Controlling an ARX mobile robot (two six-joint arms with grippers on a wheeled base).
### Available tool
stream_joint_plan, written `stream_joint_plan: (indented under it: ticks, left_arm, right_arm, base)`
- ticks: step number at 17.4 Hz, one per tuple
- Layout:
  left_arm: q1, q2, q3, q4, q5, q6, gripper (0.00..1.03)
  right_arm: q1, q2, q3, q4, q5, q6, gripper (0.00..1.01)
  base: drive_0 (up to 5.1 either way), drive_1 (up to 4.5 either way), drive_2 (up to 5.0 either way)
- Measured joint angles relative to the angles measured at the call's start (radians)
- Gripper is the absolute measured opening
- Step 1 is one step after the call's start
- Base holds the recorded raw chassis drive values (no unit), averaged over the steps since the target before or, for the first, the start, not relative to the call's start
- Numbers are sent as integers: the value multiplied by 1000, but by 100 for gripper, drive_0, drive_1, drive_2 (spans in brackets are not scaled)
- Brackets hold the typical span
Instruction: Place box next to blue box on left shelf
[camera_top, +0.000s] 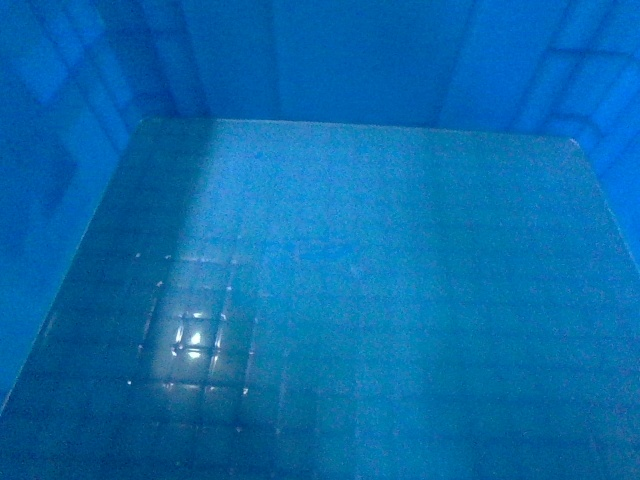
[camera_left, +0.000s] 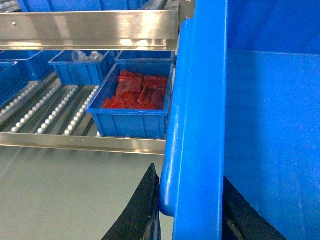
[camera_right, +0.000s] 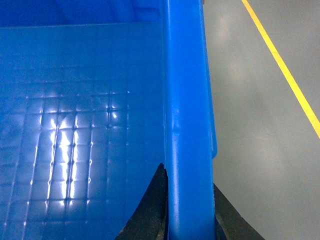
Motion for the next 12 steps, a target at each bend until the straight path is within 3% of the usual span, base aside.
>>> stream_joint_plan:
  ticks: [12]
  left_arm:
    - [0,0,0,0,0,0,20]
  right_arm:
    - [0,-2,0,-3,0,0,9]
  base:
    - [-502,240,240]
